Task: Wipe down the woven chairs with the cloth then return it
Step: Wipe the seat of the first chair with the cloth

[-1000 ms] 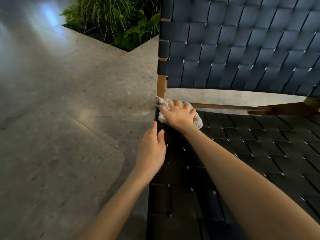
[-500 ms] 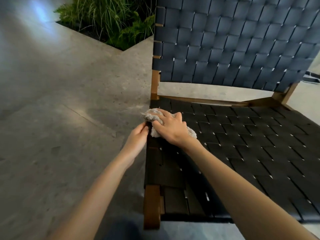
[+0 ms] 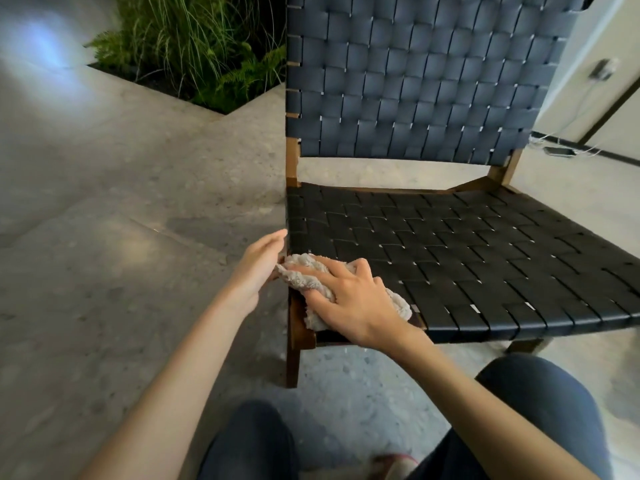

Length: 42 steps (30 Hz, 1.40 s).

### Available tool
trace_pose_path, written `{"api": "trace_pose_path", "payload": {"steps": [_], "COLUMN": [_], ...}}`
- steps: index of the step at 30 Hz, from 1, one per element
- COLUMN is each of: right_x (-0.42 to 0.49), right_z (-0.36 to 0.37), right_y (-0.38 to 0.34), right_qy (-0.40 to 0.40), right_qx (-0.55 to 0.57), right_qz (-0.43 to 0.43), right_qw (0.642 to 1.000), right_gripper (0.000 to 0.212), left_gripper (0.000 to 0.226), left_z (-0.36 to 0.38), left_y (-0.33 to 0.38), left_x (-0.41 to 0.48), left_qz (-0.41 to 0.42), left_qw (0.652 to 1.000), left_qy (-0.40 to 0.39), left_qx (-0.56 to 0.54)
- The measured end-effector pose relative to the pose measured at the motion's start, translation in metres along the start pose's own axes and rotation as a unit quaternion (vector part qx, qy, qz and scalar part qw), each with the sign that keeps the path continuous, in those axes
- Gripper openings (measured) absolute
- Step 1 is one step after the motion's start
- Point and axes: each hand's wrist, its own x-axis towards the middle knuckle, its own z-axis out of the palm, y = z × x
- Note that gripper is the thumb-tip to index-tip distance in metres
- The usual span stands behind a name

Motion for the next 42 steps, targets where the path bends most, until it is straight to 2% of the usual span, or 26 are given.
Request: {"api": "trace_pose_path", "payload": {"steps": [4, 7, 12, 15, 18, 23, 37, 42], "right_x": [-0.029, -0.038, -0.014, 0.014, 0.047, 0.107, 0.275, 0.302], "right_z": [0.002, 0.001, 0.0, 0.002, 0.008, 0.016, 0.023, 0.019], "right_y": [0.003, 0.013, 0.023, 0.032, 0.045, 0.067, 0.119, 0.132], "right_qy": [0.033, 0.075, 0.046, 0.029, 0.035, 0.034, 0.07, 0.08], "right_qx": [-0.04, -0.078, -0.095, -0.061, -0.038, -0.039, -0.035, -0.043], "right_qz": [0.02, 0.07, 0.121, 0.144, 0.156, 0.179, 0.168, 0.172], "right_qw": [0.998, 0.992, 0.987, 0.987, 0.986, 0.983, 0.983, 0.981], "right_gripper": [0.045, 0.044, 0.045, 0.044, 0.045, 0.05, 0.05, 0.053], "left_gripper": [0.041, 0.044, 0.05, 0.052, 0.052, 0.053, 0.057, 0.062], "left_z": [0.016, 0.027, 0.037, 0.04, 0.041, 0.047, 0.068, 0.079], "left_y": [0.011, 0.015, 0.008, 0.005, 0.003, 0.007, 0.017, 0.012], "left_x": [-0.009, -0.004, 0.021, 0.036, 0.052, 0.076, 0.16, 0.167], "left_qz": [0.078, 0.117, 0.104, 0.086, 0.11, 0.126, 0.161, 0.168], "left_qw": [0.992, 0.976, 0.925, 0.917, 0.895, 0.884, 0.779, 0.765], "left_qy": [-0.019, -0.028, -0.077, -0.085, -0.074, -0.066, -0.041, -0.015], "left_qx": [0.098, 0.183, 0.358, 0.381, 0.426, 0.444, 0.604, 0.621]}}
